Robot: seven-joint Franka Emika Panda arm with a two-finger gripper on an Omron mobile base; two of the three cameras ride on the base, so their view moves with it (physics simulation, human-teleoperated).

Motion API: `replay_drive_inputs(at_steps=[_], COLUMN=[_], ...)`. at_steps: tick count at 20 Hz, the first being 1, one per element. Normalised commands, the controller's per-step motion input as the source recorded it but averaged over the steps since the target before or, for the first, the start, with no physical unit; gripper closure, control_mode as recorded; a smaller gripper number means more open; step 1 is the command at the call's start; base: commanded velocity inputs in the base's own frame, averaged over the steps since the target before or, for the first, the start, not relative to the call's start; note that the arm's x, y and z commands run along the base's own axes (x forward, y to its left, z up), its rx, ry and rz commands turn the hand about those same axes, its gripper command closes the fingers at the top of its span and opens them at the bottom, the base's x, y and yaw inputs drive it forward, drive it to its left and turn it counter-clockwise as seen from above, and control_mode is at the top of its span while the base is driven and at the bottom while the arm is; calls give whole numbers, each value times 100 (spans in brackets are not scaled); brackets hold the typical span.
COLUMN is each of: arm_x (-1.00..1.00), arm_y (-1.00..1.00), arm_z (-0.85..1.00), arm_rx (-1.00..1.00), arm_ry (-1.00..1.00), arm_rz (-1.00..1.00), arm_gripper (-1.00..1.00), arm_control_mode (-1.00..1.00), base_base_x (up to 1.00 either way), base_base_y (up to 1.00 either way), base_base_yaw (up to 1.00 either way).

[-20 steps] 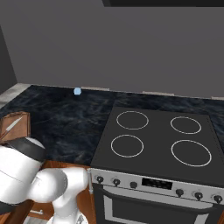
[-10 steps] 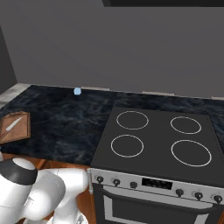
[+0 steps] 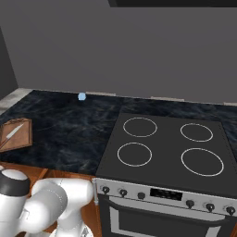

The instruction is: Open the drawer on the left and place the cutting tools on the cutting board.

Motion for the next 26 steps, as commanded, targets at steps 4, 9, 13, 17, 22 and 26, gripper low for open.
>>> replay_drive_inputs(at_steps=[4,9,13,17,22,26], arm_x=[-48,-11,0,0,0,1], arm_y=[6,3,0,0,13,16], arm_z=[-40,-32,-26,-33,-33,-30], arm_rx=[-2,-3,-6,-7,-3,-1], arm_ry=[0,1,0,0,0,0], arm_rz=[-5,-11,-11,-8,-2,0], arm_gripper=[-100,-100,-100,-100,-100,-100], arm_control_mode=[-100,-100,-100,-100,-100,-100], base_base_x=[0,0,0,0,0,0], base_base_y=[0,0,0,0,0,0], base_base_yaw=[0,0,0,0,0,0])
